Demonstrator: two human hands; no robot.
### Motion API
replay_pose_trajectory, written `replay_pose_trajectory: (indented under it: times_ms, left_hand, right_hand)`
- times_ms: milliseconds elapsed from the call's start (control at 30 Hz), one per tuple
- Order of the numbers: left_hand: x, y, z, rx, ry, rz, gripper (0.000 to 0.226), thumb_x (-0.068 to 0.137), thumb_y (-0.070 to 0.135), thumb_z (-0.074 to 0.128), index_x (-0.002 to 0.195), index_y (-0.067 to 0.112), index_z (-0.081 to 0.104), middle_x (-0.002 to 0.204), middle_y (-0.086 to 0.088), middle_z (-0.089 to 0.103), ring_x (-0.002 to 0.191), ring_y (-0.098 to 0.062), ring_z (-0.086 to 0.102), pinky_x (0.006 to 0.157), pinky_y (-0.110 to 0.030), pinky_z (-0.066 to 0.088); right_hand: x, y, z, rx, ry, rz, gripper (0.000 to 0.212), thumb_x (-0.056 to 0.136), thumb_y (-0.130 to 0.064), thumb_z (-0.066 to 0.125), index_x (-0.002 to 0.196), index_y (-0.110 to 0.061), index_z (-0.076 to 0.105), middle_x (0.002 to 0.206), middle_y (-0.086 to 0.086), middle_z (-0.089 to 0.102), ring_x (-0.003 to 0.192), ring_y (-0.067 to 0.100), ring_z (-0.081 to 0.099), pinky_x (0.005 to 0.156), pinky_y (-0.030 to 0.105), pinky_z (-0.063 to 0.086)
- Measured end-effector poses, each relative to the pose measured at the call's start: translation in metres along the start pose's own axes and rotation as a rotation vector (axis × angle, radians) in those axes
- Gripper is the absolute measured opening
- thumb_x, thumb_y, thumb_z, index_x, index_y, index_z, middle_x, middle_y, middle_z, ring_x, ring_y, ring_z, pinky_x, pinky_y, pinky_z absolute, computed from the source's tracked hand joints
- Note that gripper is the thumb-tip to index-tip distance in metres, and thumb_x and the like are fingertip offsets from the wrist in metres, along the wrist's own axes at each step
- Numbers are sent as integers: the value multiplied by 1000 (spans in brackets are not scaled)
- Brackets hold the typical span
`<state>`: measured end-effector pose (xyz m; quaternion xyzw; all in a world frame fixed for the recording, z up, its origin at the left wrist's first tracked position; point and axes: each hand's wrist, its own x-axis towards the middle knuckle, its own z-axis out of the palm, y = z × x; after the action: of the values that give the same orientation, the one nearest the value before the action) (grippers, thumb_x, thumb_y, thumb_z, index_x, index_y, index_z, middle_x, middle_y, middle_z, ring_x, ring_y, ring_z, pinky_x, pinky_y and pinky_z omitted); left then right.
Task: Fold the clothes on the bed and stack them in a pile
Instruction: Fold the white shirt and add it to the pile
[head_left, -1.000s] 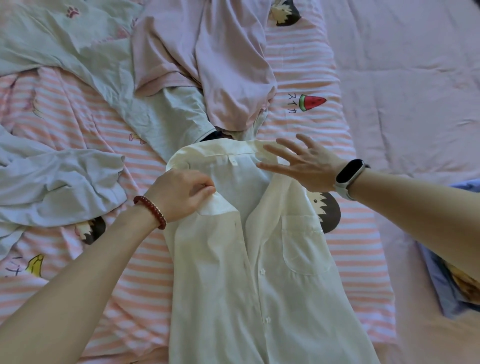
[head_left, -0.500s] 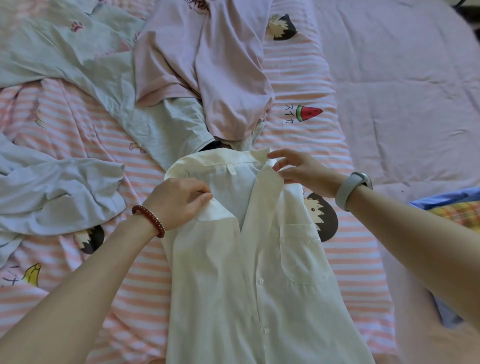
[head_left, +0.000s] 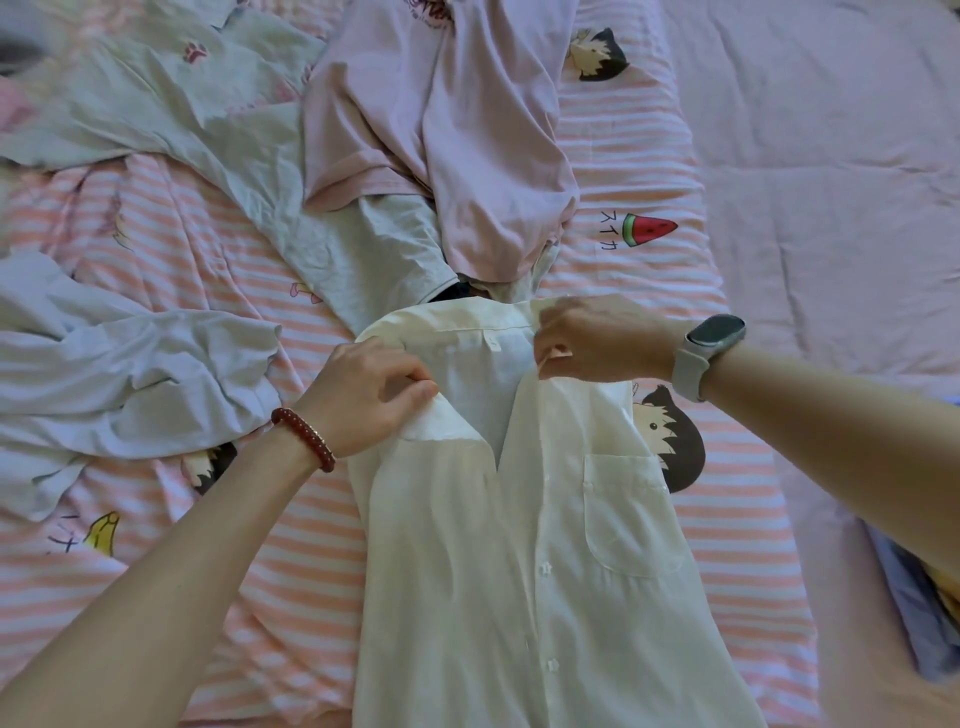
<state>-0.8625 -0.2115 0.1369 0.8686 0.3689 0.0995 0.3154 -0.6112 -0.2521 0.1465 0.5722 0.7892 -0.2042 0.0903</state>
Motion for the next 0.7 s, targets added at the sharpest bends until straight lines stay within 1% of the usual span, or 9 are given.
replay_pose_trajectory:
  times_ms: [100,167,233,267,333,433,533,600,700]
  left_hand:
    - [0,3,-7,-59,-7,-31,21,77,29,53,74,15,69,74,9,58,80,-14,51,81,-34,39]
    - [-1,7,-14,-144,-32,-58,12,75,30,54,69,26,64,73,7,59,77,-3,52,76,-20,38]
    - [-1,11,-21,-204,-82,-65,10,74,31,55,65,35,59,71,11,60,73,2,52,67,-10,36]
    - [0,13,-23,-220,-115,-66,11,74,31,55,65,37,58,70,12,60,72,3,52,66,-9,36]
    - [2,14,-23,-222,-176,-77,12,75,33,56,65,39,58,68,13,61,71,2,53,65,-10,37]
    - [11,8,-10,-111,-208,-154,17,86,32,60,69,36,60,72,20,61,75,3,53,65,-8,36]
    - [19,1,14,36,-211,-303,12,90,28,54,84,26,65,91,10,65,91,-11,56,80,-24,41]
    - [20,2,31,93,-221,-373,17,90,31,51,95,24,65,105,7,65,103,-15,56,93,-36,41]
    - [20,9,54,191,-177,-404,31,90,44,46,108,24,63,115,3,61,107,-17,55,97,-40,37]
  right_hand:
    - [23,-13,-4,225,114,36,19,86,-31,62,93,-15,69,104,3,55,96,20,50,77,33,42]
    - [43,-21,0,269,127,111,16,86,-30,59,82,-15,64,92,4,56,90,23,50,70,33,41]
    - [60,-27,7,241,133,206,15,85,-30,55,75,-19,56,82,2,55,80,26,51,61,30,35]
    - [66,-28,12,199,159,229,13,85,-30,53,77,-20,56,83,1,57,81,26,52,60,29,32]
    - [72,-27,22,134,227,221,14,85,-28,53,88,-18,61,94,0,60,93,25,53,63,28,30]
    - [63,-22,37,233,288,194,22,87,-27,56,106,-16,58,115,3,54,112,22,45,70,26,31]
    - [29,-26,54,408,506,215,32,88,-20,59,119,-10,56,124,8,50,118,25,43,84,28,39]
    - [-5,-35,73,481,696,302,31,88,-13,60,117,-3,57,119,14,53,112,30,49,88,31,42]
    - [-61,-55,113,522,834,463,30,84,-6,60,113,2,58,107,18,56,100,33,55,87,35,46]
